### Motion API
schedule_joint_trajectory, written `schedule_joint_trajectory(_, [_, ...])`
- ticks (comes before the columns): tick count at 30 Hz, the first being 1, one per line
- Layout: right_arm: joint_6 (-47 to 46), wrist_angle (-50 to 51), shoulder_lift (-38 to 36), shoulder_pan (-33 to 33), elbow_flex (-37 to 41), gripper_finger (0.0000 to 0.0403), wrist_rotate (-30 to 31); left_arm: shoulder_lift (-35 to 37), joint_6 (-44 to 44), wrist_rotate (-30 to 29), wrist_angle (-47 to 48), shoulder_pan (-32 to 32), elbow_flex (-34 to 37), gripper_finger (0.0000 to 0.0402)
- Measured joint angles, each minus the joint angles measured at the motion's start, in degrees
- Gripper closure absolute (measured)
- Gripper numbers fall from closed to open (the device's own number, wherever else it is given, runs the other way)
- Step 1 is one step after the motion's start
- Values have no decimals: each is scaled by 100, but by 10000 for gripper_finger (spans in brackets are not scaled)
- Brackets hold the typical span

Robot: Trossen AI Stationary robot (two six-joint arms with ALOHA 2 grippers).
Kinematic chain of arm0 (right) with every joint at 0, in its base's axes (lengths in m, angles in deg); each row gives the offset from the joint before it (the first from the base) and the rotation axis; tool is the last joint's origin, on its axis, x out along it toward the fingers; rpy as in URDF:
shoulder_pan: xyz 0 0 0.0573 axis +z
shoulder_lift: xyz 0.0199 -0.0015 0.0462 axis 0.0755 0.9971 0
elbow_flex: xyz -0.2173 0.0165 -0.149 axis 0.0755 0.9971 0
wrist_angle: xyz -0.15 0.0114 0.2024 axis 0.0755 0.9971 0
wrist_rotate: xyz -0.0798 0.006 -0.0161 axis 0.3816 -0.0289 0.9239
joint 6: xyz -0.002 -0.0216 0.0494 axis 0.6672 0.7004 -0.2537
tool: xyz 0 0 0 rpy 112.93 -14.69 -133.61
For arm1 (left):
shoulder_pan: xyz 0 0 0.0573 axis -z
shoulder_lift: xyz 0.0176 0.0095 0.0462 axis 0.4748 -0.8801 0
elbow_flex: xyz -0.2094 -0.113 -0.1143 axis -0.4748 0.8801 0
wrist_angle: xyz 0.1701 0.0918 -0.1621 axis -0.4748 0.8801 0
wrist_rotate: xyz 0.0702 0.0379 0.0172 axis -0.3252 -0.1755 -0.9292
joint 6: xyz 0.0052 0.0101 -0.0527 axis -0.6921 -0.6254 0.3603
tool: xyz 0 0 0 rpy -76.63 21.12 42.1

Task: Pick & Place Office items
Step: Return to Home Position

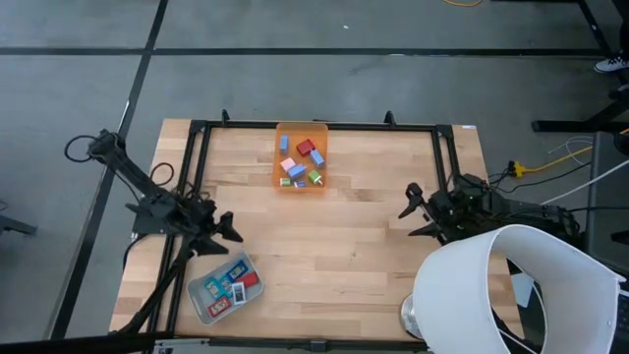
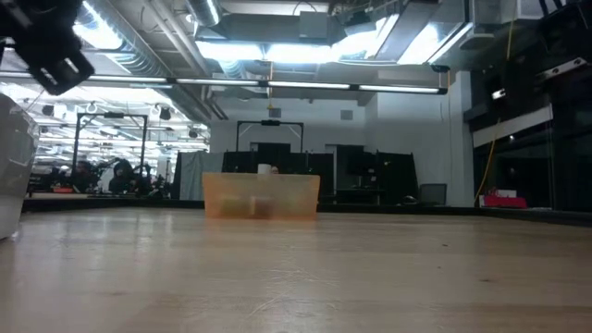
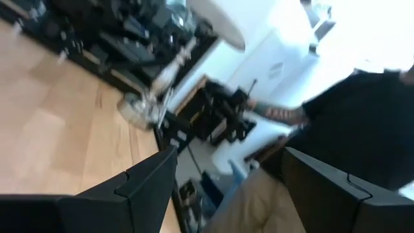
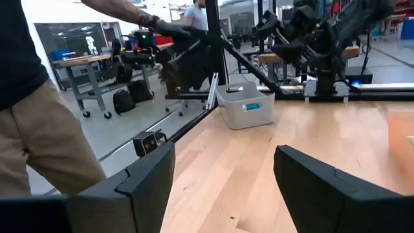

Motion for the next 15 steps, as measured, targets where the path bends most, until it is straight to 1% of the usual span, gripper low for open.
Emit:
schedule_joint_trajectory(6, [2, -18, -454, 0, 0, 142, -3, 654, -5, -4, 1, -625, 0, 127])
schedule_joint_trajectory(10, [1, -51, -454, 0, -4, 142, -45, 1063, -7, -11, 107, -1063, -2, 127])
schedule_joint_trajectory(15, [0, -18, -455, -4, -4, 142, -20, 1613, -5, -48, 346, -1419, 0, 127])
